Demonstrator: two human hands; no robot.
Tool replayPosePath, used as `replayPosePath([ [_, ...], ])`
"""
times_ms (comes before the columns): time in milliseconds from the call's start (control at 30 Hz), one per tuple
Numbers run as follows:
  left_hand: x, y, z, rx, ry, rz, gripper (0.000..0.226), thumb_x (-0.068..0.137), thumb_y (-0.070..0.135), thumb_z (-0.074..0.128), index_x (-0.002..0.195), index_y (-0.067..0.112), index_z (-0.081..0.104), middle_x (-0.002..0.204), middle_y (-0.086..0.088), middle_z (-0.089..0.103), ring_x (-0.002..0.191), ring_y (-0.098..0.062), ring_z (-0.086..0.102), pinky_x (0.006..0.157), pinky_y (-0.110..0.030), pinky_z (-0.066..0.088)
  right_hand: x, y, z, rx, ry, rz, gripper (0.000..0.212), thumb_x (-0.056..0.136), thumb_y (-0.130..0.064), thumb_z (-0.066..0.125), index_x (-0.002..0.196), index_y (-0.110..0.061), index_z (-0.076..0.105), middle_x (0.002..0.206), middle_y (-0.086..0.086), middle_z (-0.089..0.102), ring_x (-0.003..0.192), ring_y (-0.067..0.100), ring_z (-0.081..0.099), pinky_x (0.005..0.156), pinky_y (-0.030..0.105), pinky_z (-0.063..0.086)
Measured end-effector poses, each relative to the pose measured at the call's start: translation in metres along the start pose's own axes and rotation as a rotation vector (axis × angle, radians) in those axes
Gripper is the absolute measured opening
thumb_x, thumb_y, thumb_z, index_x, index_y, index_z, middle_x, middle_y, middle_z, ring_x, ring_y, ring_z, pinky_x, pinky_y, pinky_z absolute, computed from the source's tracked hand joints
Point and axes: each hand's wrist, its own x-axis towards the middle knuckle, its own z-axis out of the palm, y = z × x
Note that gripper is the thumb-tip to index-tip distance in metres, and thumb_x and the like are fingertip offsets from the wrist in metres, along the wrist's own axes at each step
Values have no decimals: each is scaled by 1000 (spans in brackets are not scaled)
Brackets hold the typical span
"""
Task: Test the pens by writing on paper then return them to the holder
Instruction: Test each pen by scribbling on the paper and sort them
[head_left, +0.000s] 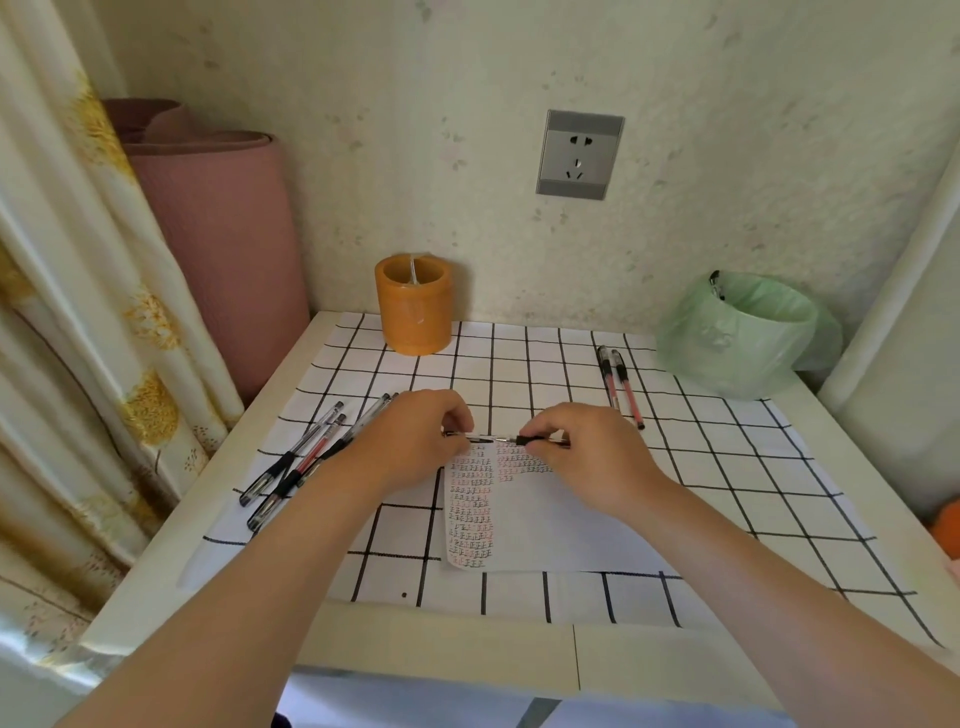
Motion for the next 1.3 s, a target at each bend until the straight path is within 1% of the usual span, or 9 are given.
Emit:
replayPosePath([
  [333,-5,9,1,-41,-42,25,15,85,24,76,90,33,65,84,19,64,74,17,55,60,-8,37,-2,-6,1,57,-23,-65,14,87,-28,70,96,-38,74,94,-25,70,87,-3,62,80,26,52],
  [467,-6,17,3,-173,-73,2,9,83,29,76,85,32,67,82,12,69,75,2,61,68,-19,49,-3,-11,-2,41,-73,-140,15,93,-27,63,103,-35,71,96,-19,71,88,3,64,80,33,53],
  [567,-6,24,4,-329,-103,-75,9,82,34,76,81,27,71,76,8,74,69,-4,65,69,-27,53,-5,-15,-3,-210,-74,-244,24,94,-45,48,104,-34,67,83,-16,60,82,10,53,78,36,46],
  [667,-9,32,5,-466,-163,-124,13,79,30,80,78,19,73,76,-1,75,65,-7,64,72,-31,56,-7,-19,-3,-377,-38,-250,55,77,-79,40,82,-30,64,72,-16,51,78,12,47,77,33,37],
  [800,-14,39,9,-542,-254,-178,17,77,36,82,72,21,75,70,2,75,60,-3,65,54,-15,49,-6,-21,-2,-449,-7,-257,67,61,-95,40,53,-29,46,55,-11,45,65,12,44,72,32,34],
  [1067,-15,40,0,-594,-400,-262,24,78,39,79,89,18,77,77,-1,75,71,-6,70,60,-18,46,-6,-24,-3,-323,42,-278,59,70,-68,51,44,-17,38,38,-4,35,42,16,34,59,27,27],
  [1133,-14,41,-2,-574,-362,-271,16,79,34,78,86,20,77,75,2,75,66,-4,68,60,-19,45,-4,-24,-4,-300,-15,-262,55,70,-76,48,57,-23,53,51,-9,50,51,11,45,56,28,34],
  [1200,-11,39,-4,-558,-243,-286,11,82,30,74,86,20,75,76,6,75,62,-3,65,58,-19,46,-4,-19,-5,-200,-86,-222,49,74,-76,51,88,-30,59,79,-14,59,71,7,54,62,29,44],
  [1300,-5,33,-11,-538,16,-330,8,88,30,68,91,23,73,79,12,76,63,-3,66,63,-24,49,-2,-10,-4,-49,-77,-195,25,90,-28,64,112,-22,54,105,-6,53,84,11,53,74,30,47],
])
